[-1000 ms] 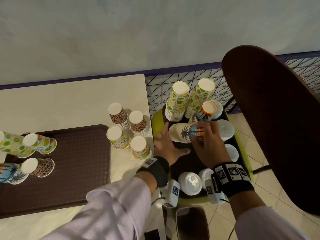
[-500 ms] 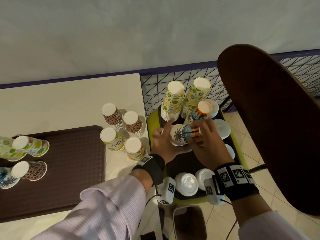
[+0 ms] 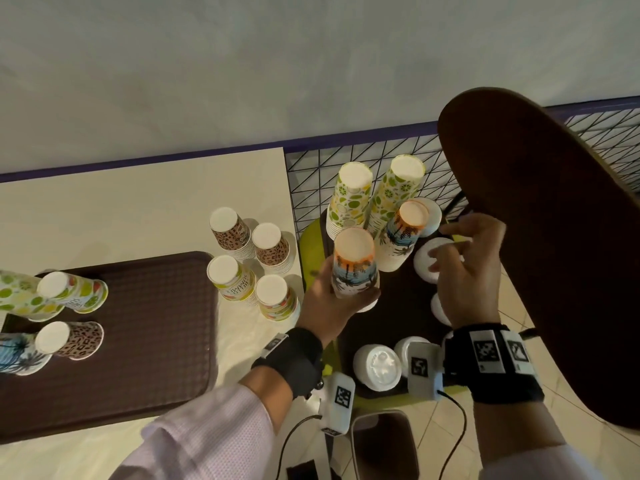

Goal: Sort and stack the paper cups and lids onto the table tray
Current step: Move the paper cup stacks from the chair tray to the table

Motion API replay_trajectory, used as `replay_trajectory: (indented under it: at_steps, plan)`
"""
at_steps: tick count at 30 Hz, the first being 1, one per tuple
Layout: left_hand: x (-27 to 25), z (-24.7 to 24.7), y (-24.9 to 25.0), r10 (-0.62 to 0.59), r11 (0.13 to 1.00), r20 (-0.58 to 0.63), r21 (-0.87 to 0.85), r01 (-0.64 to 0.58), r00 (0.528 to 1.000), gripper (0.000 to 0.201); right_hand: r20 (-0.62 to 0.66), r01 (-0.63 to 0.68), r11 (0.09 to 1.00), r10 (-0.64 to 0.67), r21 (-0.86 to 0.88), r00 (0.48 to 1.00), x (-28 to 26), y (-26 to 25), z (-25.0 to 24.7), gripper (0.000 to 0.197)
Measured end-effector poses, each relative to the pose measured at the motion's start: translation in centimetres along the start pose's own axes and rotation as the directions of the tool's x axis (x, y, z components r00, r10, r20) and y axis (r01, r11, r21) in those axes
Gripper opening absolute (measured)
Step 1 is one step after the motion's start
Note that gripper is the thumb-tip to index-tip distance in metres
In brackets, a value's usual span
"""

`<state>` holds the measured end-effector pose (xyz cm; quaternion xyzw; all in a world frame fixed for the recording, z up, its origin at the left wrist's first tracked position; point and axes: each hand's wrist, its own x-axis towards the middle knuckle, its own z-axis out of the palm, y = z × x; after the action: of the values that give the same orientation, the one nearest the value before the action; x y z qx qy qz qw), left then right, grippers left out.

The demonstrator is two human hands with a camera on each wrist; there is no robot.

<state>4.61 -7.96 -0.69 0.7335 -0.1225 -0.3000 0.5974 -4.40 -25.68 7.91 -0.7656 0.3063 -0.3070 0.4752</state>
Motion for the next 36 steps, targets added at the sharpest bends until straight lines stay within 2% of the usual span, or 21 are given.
replay_trajectory:
  at_steps: [1,3,6,8,10,14,22,27,32,36]
  plan:
    - [-0.2,-0.1,0.2,-0.017,1.0,0.006,-0.021,0.017,1.0,0.072,-0.04,-0.094,0.996,0.094,0.005,0.995,0.3,1.1,0.0,0.04]
    - [-0.7,-0.3,0.6,-0.046,0.996,0.015,-0.071,0.047,0.999,0.072,-0.006,-0.262,0.965,0.262,-0.02,0.965,1.0,3.0,0.7,0.049]
    - [-1.3,-0.7,1.1,-0.077,0.991,0.014,-0.105,0.078,0.997,0.089,0.073,-0.353,0.927,0.363,-0.129,0.929,2.0,5.7,2.6,0.065]
    - [-1.6,-0.9,1.3,-0.091,0.991,0.018,-0.093,0.092,0.996,0.093,0.124,-0.329,0.919,0.36,-0.217,0.925,2.6,7.1,3.9,0.077]
    - [-1.7,-1.1,1.5,-0.105,0.991,0.028,-0.085,0.107,0.994,0.084,0.154,-0.318,0.922,0.355,-0.218,0.922,3.2,7.9,5.2,0.087]
    - [-2.0,-1.7,1.1,-0.101,0.991,0.02,-0.089,0.103,0.995,0.071,0.125,-0.312,0.929,0.34,-0.198,0.932,4.0,9.1,7.2,0.101]
    - [-2.3,-2.0,0.3,-0.124,0.985,0.005,-0.117,0.124,0.992,0.065,0.09,-0.357,0.91,0.382,-0.211,0.92,3.4,9.9,8.0,0.083]
    - [-2.7,-2.0,0.5,-0.128,0.985,0.015,-0.116,0.129,0.992,0.064,0.082,-0.252,0.929,0.283,-0.271,0.956,2.3,9.9,7.8,0.088]
    - [-3.7,-2.0,1.3,-0.114,0.985,0.042,-0.125,0.118,0.993,0.057,0.137,-0.203,0.925,0.257,-0.321,0.957,1.8,9.7,7.5,0.089]
    - [-4.8,-2.8,1.9,-0.078,0.989,0.085,-0.116,0.088,0.993,0.057,0.13,-0.188,0.938,0.233,-0.291,0.964,1.1,9.1,6.8,0.09]
